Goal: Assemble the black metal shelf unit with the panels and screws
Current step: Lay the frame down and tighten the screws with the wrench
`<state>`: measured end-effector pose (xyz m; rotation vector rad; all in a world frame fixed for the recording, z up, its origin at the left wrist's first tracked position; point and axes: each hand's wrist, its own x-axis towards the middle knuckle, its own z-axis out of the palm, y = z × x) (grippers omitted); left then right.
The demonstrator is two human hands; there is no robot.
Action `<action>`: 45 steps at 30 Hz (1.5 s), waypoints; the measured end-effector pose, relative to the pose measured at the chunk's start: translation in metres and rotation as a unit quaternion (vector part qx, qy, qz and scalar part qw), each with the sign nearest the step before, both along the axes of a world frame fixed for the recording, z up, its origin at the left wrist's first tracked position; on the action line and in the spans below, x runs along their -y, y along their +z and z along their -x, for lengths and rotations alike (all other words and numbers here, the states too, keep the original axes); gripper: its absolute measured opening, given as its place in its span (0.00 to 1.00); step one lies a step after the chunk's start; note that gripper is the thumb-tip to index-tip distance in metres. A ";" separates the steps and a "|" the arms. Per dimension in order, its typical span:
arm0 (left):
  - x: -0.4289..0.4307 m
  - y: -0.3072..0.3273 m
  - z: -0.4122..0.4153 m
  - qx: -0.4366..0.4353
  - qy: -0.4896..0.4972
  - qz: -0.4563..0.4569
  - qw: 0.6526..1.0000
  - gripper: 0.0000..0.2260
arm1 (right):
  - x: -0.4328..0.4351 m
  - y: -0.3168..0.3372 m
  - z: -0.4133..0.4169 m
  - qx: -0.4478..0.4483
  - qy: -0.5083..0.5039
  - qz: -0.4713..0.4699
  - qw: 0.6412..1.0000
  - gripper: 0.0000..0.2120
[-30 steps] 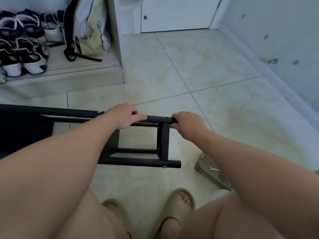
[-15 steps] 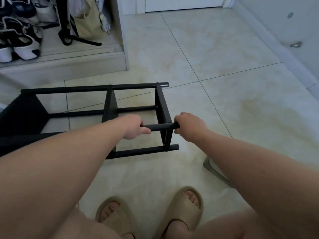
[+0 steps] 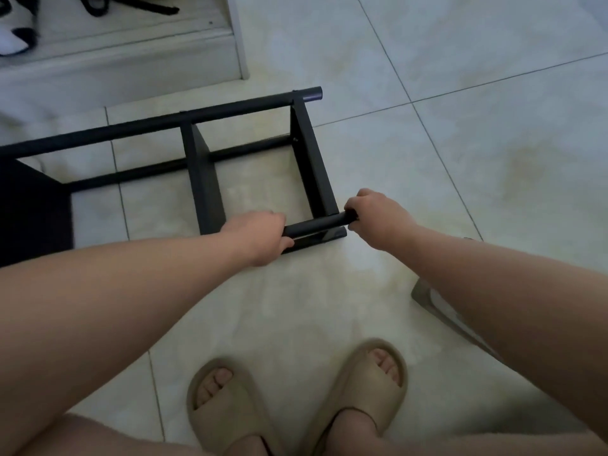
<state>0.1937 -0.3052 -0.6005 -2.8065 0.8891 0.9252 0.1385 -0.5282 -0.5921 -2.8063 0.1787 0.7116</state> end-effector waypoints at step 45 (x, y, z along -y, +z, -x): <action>0.222 -0.069 0.142 0.068 -0.482 0.194 0.852 0.13 | 0.217 -0.112 0.217 -0.232 0.092 0.235 0.939 0.15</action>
